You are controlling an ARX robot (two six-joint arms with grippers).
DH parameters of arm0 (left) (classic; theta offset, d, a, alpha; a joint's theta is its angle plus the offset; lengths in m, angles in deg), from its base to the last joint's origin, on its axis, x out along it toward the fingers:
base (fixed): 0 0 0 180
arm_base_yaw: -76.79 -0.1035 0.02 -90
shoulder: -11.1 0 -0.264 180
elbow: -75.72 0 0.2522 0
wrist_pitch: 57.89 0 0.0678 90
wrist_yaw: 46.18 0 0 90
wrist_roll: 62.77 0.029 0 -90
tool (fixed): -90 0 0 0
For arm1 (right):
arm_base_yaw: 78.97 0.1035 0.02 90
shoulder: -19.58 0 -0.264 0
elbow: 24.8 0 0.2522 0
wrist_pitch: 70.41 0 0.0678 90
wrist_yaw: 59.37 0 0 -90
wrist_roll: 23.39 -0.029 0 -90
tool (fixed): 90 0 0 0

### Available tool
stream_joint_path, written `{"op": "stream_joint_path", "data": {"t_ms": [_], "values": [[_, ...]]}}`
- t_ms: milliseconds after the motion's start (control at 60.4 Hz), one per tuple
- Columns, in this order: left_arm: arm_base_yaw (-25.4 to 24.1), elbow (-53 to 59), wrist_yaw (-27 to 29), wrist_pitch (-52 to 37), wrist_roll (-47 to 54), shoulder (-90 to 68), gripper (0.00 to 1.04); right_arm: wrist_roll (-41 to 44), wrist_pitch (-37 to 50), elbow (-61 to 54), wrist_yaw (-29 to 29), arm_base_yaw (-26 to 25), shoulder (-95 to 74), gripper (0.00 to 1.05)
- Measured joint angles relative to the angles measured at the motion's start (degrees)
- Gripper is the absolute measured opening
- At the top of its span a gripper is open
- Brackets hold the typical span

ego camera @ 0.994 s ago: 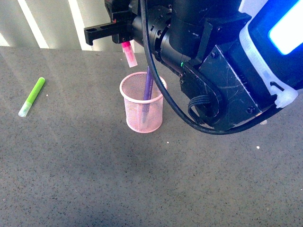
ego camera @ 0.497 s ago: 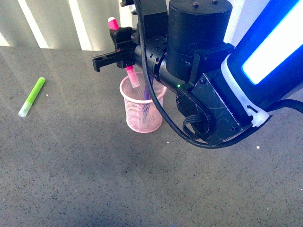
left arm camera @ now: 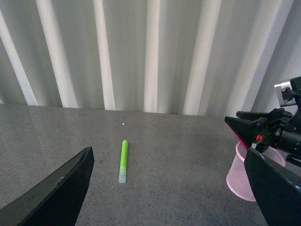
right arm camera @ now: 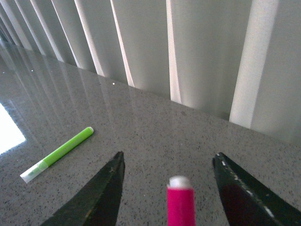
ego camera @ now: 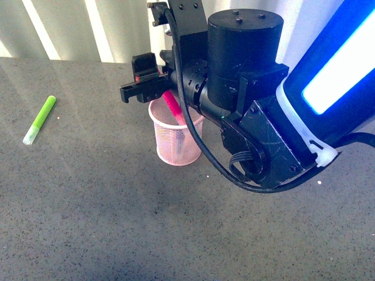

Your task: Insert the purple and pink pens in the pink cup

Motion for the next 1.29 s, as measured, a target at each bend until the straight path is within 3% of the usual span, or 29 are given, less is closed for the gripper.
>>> {"op": "stream_joint_path", "data": {"t_ms": [66,133,215,331,431,646,845,944,1027,1226,1292], "values": [[0.0,0.0,0.0,0.0,0.0,0.0,0.98,-0.2,-0.2,-1.2,0.8,0.0,1.0,0.69],[0.0,0.0,0.0,0.0,0.0,0.0,0.98,0.0,-1.2,-3.4,4.5,-0.1,5.0,0.88],[0.0,0.0,0.0,0.0,0.0,0.0,0.98,-0.3,-2.8,-6.1,8.2,-0.6,10.2,1.00],[0.0,0.0,0.0,0.0,0.0,0.0,0.98,-1.0,-9.0,-10.0,13.9,-2.2,18.3,0.97],[0.0,0.0,0.0,0.0,0.0,0.0,0.98,-4.3,-22.7,-17.0,20.9,-7.0,30.5,0.98],[0.0,0.0,0.0,0.0,0.0,0.0,0.98,-3.9,-44.6,-32.3,22.3,-17.4,53.9,0.98],[0.0,0.0,-0.1,0.0,0.0,0.1,0.98,0.0,-46.8,-37.3,22.5,-19.5,63.0,0.97],[0.0,0.0,0.0,0.0,0.0,0.0,0.98,3.5,-24.1,-44.9,20.0,-20.2,60.2,0.81],[0.0,0.0,0.2,0.0,0.0,0.0,0.98,4.8,-12.7,-50.2,18.8,-21.2,61.7,0.67],[0.0,0.0,0.0,0.0,0.0,0.1,0.98,5.6,-11.7,-56.1,17.1,-24.2,70.2,0.33],[0.0,0.0,0.0,0.0,0.0,0.1,0.98,5.6,-13.3,-58.5,16.0,-25.0,73.5,0.17]]}}
